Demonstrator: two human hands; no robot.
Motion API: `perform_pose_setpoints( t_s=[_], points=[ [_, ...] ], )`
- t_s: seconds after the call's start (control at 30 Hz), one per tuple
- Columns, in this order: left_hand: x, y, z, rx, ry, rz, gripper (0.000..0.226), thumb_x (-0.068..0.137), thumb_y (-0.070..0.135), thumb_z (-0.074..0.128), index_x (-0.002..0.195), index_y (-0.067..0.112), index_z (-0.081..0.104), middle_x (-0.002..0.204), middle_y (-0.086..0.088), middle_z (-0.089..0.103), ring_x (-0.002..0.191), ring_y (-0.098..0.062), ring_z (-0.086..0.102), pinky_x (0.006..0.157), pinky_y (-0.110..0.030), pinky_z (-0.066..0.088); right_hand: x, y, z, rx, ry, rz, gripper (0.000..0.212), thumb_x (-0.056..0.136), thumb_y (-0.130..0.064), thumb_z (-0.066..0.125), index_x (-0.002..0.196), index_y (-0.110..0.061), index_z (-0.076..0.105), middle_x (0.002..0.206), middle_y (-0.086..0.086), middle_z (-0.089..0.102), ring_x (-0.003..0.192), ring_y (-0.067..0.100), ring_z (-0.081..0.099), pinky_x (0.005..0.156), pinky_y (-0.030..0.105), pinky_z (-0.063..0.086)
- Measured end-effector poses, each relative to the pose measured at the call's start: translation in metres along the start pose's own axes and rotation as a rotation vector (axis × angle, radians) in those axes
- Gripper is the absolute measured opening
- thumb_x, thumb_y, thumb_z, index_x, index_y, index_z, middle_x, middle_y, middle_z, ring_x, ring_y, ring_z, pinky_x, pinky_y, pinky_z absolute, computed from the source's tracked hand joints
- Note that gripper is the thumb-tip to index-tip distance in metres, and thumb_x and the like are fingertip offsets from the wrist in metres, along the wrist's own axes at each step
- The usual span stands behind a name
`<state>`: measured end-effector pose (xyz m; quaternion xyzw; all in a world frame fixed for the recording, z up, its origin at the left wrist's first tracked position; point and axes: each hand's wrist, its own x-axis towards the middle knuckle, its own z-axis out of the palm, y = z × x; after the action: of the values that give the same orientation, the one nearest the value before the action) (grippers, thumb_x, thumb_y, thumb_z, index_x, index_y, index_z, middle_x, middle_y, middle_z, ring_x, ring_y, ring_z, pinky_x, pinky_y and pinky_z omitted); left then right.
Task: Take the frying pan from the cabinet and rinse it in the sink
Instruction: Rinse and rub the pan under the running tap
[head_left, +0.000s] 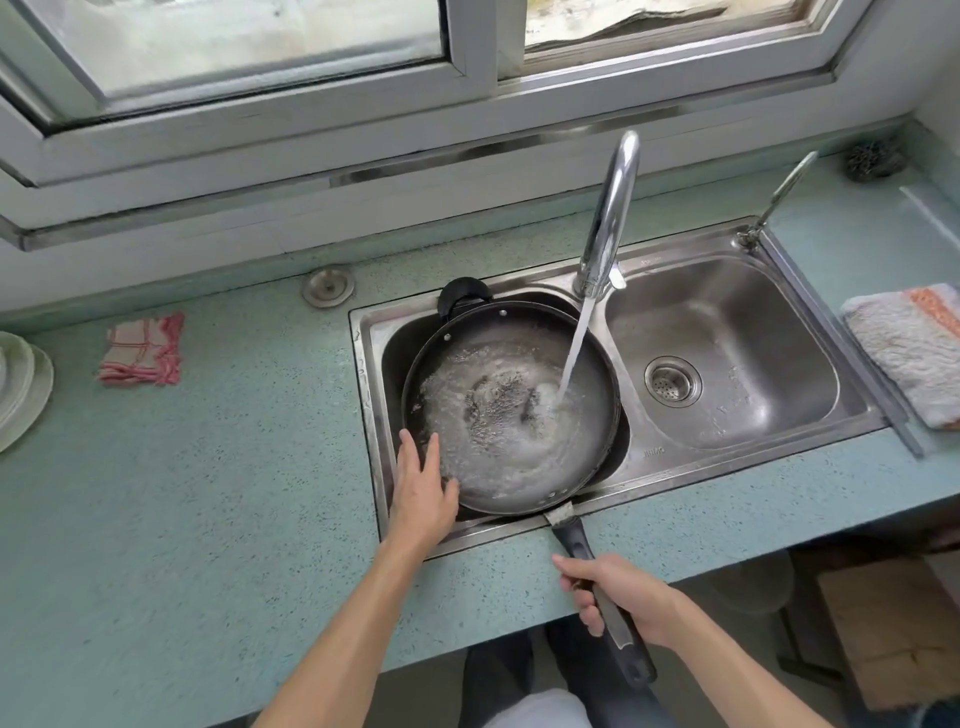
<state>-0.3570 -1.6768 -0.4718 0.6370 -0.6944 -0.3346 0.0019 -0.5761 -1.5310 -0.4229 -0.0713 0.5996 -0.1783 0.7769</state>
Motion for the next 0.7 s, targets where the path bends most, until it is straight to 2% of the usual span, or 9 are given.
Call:
perform_pose_setpoints(
  t_s=[0.1, 0.2, 0.57, 0.7],
  points=[
    [0.003, 0.000, 0.003, 0.068, -0.033, -0.002, 0.076, 0.099, 0.028, 0.049, 0.158, 0.014, 0.004, 0.162, -0.016, -0.022, 0.152, -0.030, -0.007, 0.123, -0.041, 0.011, 0.003, 0.000, 0.007, -0.046, 0.072, -0.025, 0.036, 0.090, -0.041, 0.068, 0.074, -0.013, 0.053, 0.055, -0.002, 0.039, 0.044, 0.013, 0.039, 0.046, 0.023, 0.037],
    [0.008, 0.002, 0.005, 0.057, -0.051, -0.032, 0.076, 0.098, 0.026, 0.049, 0.157, 0.011, 0.004, 0.162, -0.017, -0.021, 0.152, -0.031, -0.004, 0.123, -0.041, 0.011, 0.004, 0.001, 0.012, -0.049, 0.117, -0.052, 0.035, 0.090, -0.039, 0.069, 0.073, -0.014, 0.051, 0.054, -0.003, 0.037, 0.043, 0.012, 0.037, 0.046, 0.023, 0.037],
    [0.023, 0.007, 0.009, -0.294, -0.030, -0.133, 0.075, 0.096, 0.010, 0.048, 0.158, 0.013, 0.006, 0.165, -0.007, -0.013, 0.153, -0.023, 0.000, 0.124, -0.041, 0.011, 0.012, 0.006, 0.018, -0.095, 0.229, -0.068, 0.035, 0.092, -0.036, 0.067, 0.070, -0.014, 0.050, 0.051, -0.003, 0.035, 0.041, 0.013, 0.033, 0.044, 0.024, 0.035],
    [0.027, 0.006, 0.008, -0.350, -0.035, -0.166, 0.077, 0.094, 0.007, 0.049, 0.158, 0.012, 0.006, 0.166, -0.006, -0.003, 0.153, -0.019, 0.002, 0.124, -0.038, 0.008, 0.014, 0.009, 0.027, -0.138, 0.320, -0.101, 0.034, 0.095, -0.028, 0.061, 0.072, -0.014, 0.042, 0.049, -0.003, 0.034, 0.040, 0.014, 0.031, 0.043, 0.024, 0.031]
  ],
)
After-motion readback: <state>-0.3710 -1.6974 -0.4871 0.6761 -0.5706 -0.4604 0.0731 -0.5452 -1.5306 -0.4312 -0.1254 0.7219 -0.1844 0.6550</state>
